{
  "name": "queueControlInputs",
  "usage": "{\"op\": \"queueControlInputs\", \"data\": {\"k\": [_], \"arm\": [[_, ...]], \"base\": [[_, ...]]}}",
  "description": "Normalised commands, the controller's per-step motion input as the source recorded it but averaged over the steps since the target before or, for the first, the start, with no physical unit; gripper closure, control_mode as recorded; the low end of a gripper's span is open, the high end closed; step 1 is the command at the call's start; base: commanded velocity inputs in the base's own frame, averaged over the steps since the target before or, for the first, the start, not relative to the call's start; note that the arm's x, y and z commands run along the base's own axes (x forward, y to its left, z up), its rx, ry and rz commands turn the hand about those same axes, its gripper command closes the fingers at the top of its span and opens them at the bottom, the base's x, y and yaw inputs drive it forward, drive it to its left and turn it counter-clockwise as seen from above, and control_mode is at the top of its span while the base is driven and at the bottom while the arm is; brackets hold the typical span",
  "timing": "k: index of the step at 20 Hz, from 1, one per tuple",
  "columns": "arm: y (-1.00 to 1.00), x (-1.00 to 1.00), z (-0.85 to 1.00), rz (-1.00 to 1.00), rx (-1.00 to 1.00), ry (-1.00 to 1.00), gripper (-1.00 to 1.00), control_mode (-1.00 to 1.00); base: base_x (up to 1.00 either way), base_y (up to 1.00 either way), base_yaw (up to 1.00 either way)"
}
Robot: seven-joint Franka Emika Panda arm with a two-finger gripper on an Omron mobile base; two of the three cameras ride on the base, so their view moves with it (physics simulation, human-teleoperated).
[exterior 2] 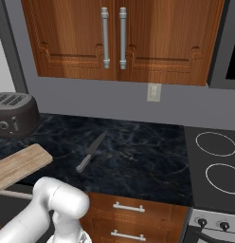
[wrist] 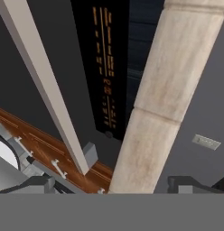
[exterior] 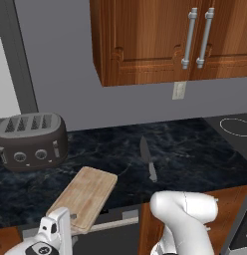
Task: Move the cutting board and knife to the sink. Then move spray from the cabinet to the counter.
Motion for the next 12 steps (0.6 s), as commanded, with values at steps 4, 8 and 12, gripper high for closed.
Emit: {"op": "queueControlInputs", "data": {"k": [4, 8, 12], "arm": [[-0.03, 0.01, 0.0, 0.0, 0.0, 0.0, -1.0, -1.0], [-0.04, 0.03, 0.01, 0.0, 0.0, 0.0, -1.0, -1.0], [-0.03, 0.04, 0.0, 0.0, 0.0, 0.0, -1.0, -1.0]], "base": [[0.0, 0.0, 0.0], [0.0, 0.0, 0.0], [0.0, 0.0, 0.0]]}}
